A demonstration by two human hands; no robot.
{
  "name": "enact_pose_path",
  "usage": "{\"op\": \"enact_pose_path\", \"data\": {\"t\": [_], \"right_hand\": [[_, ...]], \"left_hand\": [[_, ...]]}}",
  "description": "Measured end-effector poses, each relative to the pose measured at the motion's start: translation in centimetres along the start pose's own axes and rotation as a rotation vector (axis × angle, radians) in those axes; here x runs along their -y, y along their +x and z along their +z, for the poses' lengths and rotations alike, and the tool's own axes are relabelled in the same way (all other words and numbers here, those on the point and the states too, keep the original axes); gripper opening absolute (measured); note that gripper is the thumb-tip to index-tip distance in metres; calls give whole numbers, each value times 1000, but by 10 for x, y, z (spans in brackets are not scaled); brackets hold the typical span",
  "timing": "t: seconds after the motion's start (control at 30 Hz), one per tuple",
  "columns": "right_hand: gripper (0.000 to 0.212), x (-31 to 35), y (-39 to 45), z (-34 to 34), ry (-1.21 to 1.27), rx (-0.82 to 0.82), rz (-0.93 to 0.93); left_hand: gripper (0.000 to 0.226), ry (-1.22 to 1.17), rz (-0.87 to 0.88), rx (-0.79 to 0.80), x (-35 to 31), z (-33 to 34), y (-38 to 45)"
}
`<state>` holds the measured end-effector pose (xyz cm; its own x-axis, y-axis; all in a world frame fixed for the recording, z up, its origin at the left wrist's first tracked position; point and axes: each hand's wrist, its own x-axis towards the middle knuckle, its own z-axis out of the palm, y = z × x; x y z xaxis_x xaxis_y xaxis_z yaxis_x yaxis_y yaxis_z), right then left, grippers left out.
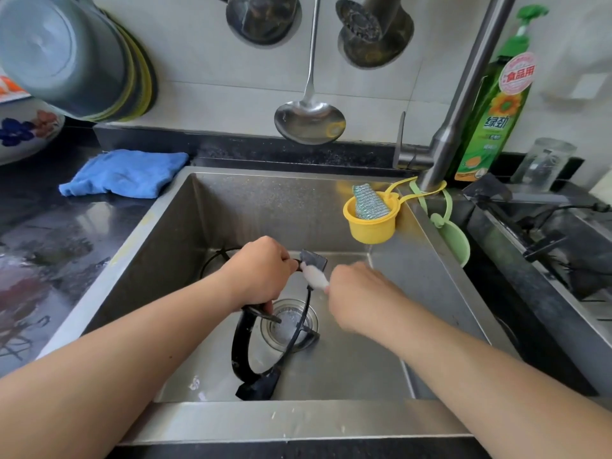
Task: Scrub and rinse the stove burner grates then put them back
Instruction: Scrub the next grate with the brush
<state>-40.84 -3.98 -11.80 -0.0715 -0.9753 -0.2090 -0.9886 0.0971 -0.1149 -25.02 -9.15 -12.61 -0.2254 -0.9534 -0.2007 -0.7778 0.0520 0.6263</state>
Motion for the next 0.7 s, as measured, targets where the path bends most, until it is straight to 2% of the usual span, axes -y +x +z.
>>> {"op": "enact_pose_path", "data": {"t": [0.3, 0.43, 0.57, 0.63, 0.7], "right_hand": [[29, -1, 0, 5, -67, 52, 75], [33, -35, 25, -13, 22, -92, 218], [27, -31, 27, 2, 50, 39, 58], [27, -21, 25, 12, 25, 115, -28], [21, -14, 30, 16, -6, 127, -40]], "left_hand": [[31, 10, 8, -38, 0, 3, 4], [27, 5, -21, -17, 4, -3, 5], [20, 44, -3, 66, 8, -8, 4], [24, 21, 5, 36, 7, -7, 4], [28, -19, 13, 12, 5, -6, 2]]}}
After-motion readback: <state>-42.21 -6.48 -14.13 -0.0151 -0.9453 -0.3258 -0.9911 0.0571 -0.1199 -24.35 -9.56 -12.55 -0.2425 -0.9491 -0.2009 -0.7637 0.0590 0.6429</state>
